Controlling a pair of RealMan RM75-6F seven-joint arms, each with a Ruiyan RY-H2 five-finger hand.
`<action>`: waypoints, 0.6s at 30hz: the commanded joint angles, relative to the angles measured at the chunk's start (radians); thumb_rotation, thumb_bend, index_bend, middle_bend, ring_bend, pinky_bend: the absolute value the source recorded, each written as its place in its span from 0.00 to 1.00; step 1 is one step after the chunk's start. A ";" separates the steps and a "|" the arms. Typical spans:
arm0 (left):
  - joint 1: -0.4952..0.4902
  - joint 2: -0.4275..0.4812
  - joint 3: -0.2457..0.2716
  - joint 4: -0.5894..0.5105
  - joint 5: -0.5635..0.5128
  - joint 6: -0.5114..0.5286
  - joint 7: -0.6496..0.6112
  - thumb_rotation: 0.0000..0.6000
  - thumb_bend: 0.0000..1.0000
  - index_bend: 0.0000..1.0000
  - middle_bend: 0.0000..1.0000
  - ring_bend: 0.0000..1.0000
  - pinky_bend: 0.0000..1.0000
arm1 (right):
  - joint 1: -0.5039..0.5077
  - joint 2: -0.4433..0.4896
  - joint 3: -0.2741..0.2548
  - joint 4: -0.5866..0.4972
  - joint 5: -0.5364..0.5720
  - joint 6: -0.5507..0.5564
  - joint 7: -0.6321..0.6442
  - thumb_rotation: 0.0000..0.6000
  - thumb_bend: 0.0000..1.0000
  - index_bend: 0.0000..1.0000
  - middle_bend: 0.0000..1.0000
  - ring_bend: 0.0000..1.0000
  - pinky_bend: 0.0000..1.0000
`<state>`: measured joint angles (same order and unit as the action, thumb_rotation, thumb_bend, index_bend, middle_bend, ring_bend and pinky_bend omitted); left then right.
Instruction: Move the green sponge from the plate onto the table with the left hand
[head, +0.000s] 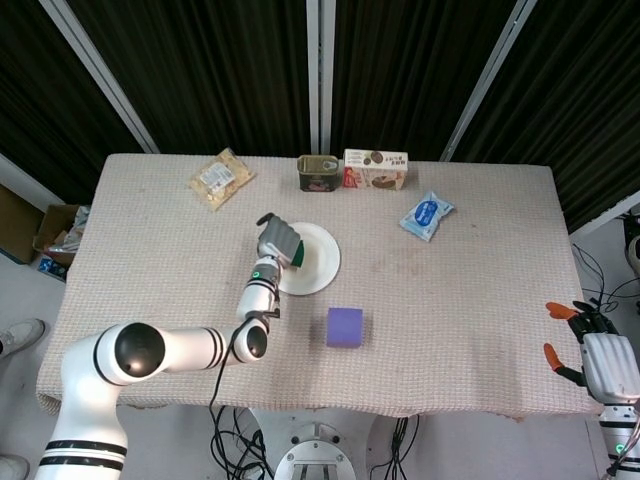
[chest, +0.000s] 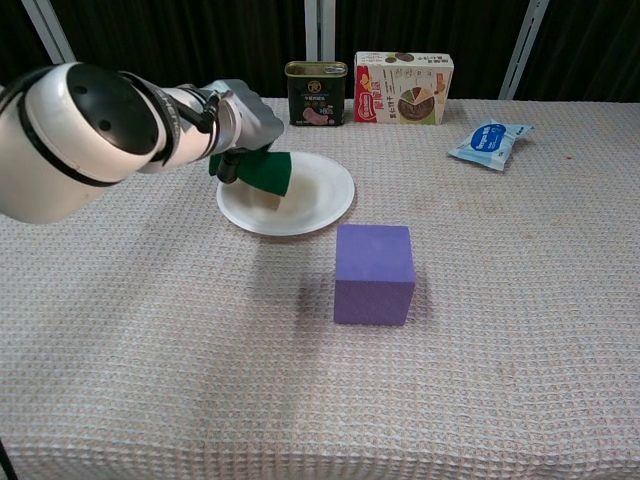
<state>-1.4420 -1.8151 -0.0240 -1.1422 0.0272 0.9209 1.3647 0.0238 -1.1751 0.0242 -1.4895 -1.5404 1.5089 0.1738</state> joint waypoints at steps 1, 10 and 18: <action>-0.003 -0.060 -0.008 0.086 -0.046 -0.026 0.059 1.00 0.41 0.61 0.67 0.54 0.38 | 0.002 0.000 0.001 0.001 0.001 -0.004 0.000 1.00 0.26 0.25 0.31 0.16 0.25; 0.014 -0.081 -0.044 0.116 -0.035 -0.020 0.104 1.00 0.41 0.61 0.67 0.54 0.38 | 0.002 0.001 0.002 -0.003 -0.001 0.000 -0.002 1.00 0.26 0.25 0.31 0.16 0.25; 0.101 0.086 -0.125 -0.109 0.115 0.053 -0.097 1.00 0.41 0.60 0.67 0.54 0.38 | -0.004 0.005 0.000 -0.004 -0.015 0.017 0.004 1.00 0.26 0.25 0.31 0.16 0.25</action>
<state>-1.3896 -1.8084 -0.1137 -1.1524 0.0669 0.9351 1.3668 0.0200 -1.1699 0.0244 -1.4938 -1.5544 1.5255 0.1770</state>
